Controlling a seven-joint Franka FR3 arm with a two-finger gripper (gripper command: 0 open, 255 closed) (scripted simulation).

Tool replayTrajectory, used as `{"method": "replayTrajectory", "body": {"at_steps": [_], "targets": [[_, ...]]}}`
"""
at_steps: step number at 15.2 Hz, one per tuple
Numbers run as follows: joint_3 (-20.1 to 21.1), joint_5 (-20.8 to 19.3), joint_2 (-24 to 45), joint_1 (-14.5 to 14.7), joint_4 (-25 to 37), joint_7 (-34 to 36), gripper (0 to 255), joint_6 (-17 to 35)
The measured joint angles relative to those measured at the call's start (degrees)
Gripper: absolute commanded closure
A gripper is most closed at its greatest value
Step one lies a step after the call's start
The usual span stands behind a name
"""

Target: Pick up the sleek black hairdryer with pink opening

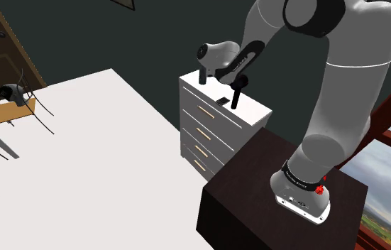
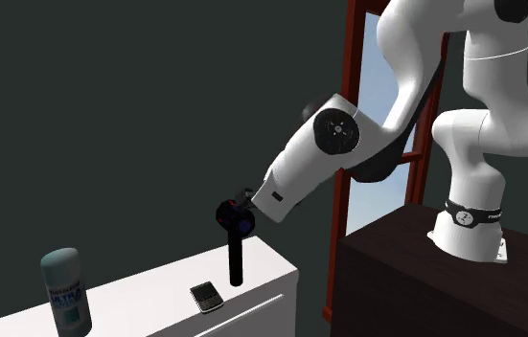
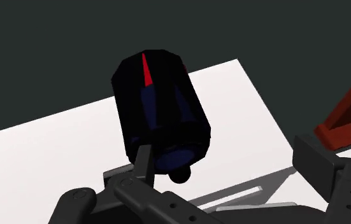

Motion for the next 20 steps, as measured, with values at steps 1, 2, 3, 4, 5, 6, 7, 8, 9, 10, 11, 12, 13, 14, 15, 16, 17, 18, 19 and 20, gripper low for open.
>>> {"method": "replayTrajectory", "body": {"at_steps": [1, 2, 3, 4, 5, 6, 7, 8, 9, 10, 11, 12, 13, 14, 15, 16, 17, 18, 19, 20], "targets": [[-0.4, -1.8, 2.4, -0.1, 1.5, -0.2, 0, 0.5], [-0.8, -3.5, 4.4, -0.2, 2.8, -0.6, 0, 1.0], [-1.2, -5.1, 6.2, -0.3, 4.2, -1.1, 0, 1.3], [-1.5, -6.3, 8.0, -0.4, 5.6, -1.4, 0, 1.6], [-1.6, -6.9, 9.0, -0.4, 6.2, -1.4, 0, 1.8], [-1.8, -7.5, 9.8, -0.5, 6.5, -1.1, 0, 2.2], [-1.8, -7.8, 10.7, -0.5, 6.8, -0.6, 0, 2.5], [-1.9, -8.0, 11.3, -0.5, 7.0, -0.2, 0, 2.7], [-1.9, -8.2, 11.9, -0.5, 7.3, 0.1, 0, 2.8], [-1.9, -8.4, 12.5, -0.5, 7.4, 0.6, 0, 3.1], [-1.9, -8.5, 13.4, -0.5, 7.7, 1.3, 0, 3.3], [-1.9, -8.7, 13.9, -0.5, 7.9, 1.5, 0, 3.5], [-1.9, -8.8, 14.1, -0.5, 7.9, 1.7, 255, 3.6], [-1.9, -8.8, 14.2, -0.5, 8.0, 1.8, 255, 3.7], [-1.9, -8.8, 14.2, -0.5, 8.0, 1.8, 255, 3.7], [-1.9, -8.8, 14.2, -0.5, 8.0, 1.9, 255, 3.7], [-1.9, -8.8, 14.2, -0.5, 8.0, 1.9, 255, 3.7], [-1.9, -8.8, 14.2, -0.5, 8.0, 1.9, 255, 3.7], [-1.9, -8.9, 14.2, -0.5, 8.0, 1.9, 255, 3.7], [-1.9, -8.9, 14.2, -0.5, 8.0, 1.9, 255, 3.7]]}}
